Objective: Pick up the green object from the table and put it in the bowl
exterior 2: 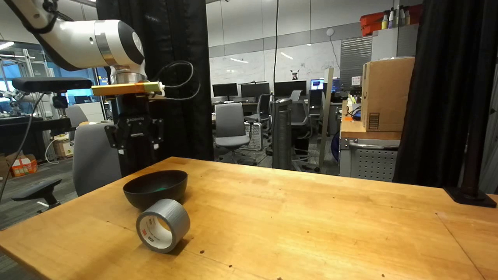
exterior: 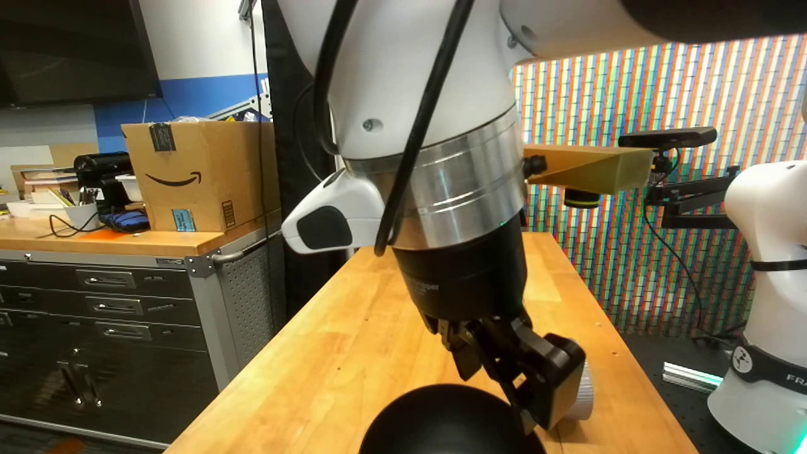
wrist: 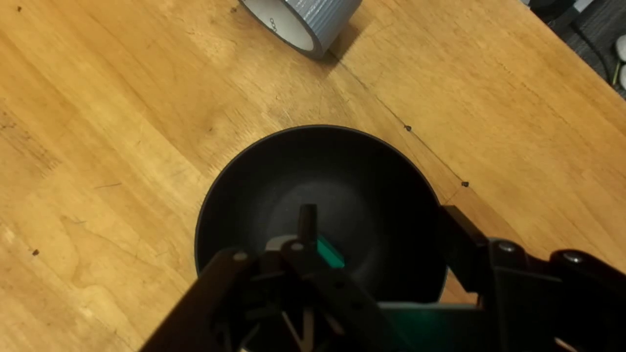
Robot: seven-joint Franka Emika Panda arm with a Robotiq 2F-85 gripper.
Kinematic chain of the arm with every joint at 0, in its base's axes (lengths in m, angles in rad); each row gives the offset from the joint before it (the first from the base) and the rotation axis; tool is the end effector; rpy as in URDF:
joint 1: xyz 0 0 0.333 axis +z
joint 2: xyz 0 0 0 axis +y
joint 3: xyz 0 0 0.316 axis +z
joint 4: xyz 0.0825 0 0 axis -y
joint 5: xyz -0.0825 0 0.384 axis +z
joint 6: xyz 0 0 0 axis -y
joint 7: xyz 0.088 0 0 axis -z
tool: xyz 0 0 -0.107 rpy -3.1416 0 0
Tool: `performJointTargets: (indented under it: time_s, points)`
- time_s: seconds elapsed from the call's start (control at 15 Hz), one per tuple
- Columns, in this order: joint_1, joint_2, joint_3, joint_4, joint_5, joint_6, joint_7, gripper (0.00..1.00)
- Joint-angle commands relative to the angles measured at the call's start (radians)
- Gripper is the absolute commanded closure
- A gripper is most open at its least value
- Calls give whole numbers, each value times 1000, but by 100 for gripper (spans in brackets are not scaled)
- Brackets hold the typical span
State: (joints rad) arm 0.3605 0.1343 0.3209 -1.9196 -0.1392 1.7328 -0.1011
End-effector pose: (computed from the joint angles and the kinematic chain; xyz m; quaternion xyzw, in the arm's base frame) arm 0.4396 0.3344 0.4044 0.9029 0.3982 -0.1363 0.0877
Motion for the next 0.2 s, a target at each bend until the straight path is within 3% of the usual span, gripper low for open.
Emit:
performJointTargets:
  time_s: [0.0,0.13]
  points:
    - [-3,3,4,6,-1,-5,1,34]
    - [-3,3,4,6,-1,-5,1,34]
